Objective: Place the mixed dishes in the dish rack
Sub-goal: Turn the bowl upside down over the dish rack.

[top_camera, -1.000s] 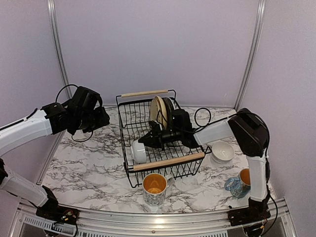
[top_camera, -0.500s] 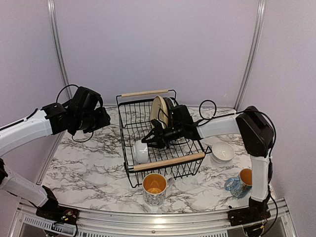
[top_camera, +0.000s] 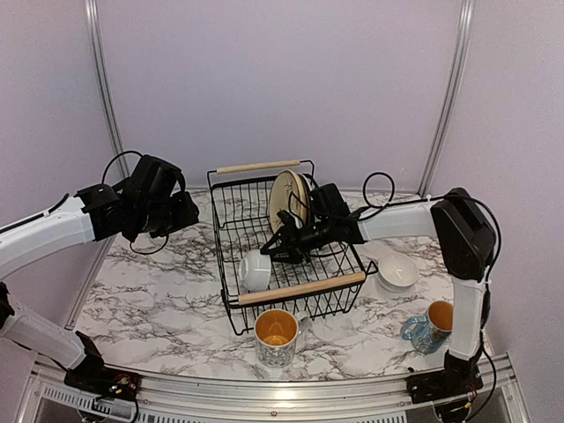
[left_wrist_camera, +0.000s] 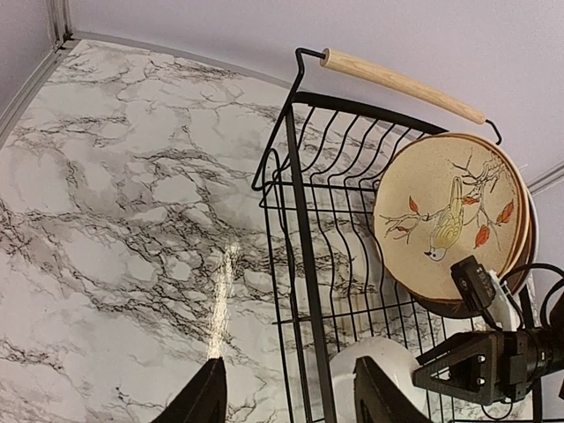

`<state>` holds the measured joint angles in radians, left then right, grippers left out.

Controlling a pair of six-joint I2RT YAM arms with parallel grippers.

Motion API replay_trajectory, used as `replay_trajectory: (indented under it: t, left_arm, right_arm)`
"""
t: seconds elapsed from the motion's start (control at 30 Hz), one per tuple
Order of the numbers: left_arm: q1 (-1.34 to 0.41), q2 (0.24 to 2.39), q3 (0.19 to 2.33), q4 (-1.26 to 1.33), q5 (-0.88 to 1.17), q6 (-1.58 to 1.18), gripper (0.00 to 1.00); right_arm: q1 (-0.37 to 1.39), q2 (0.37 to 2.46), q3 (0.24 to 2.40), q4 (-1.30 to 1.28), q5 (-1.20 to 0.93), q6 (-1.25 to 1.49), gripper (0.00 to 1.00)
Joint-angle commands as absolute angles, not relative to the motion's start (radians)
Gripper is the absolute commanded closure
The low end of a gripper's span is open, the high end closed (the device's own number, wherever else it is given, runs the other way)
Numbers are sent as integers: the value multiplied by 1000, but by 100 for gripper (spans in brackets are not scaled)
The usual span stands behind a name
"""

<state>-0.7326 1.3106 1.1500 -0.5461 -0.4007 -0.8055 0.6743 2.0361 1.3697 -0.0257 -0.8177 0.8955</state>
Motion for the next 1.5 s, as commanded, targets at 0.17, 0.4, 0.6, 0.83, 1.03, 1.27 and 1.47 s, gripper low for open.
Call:
replay_trajectory:
  t: [0.17,0.4,0.6,0.83,1.03,1.27,1.47]
  left_arm:
    - [-744,1330,1177,-522,-393,-805,49]
    - [-747,1345,1178,-517,-382,-808,49]
    - [-750,1379,1207,-511,-365,-788,49]
    - [-752,1352,1192,-510,-366,-786,49]
    - [-759,1339,1181,-507,-370,-801,49]
    - [-763,1352,1192,-510,-367,-795,48]
    - [-771,1367,1204,-508,-368,-799,48]
  right_arm:
    - [712,2011,1395,-280,-655,793,67]
    - [714,1983,1414,-322,-625,768,65]
    - [726,1967,1434,-367,-544,685,63]
    - [749,1957,1394,-298,-608,706,60]
    - [785,1949,1509,-333,-583,590,56]
    - [773,1933,1462,-426,-451,523,56]
    - [738,1921,1426,-439,-436,531,55]
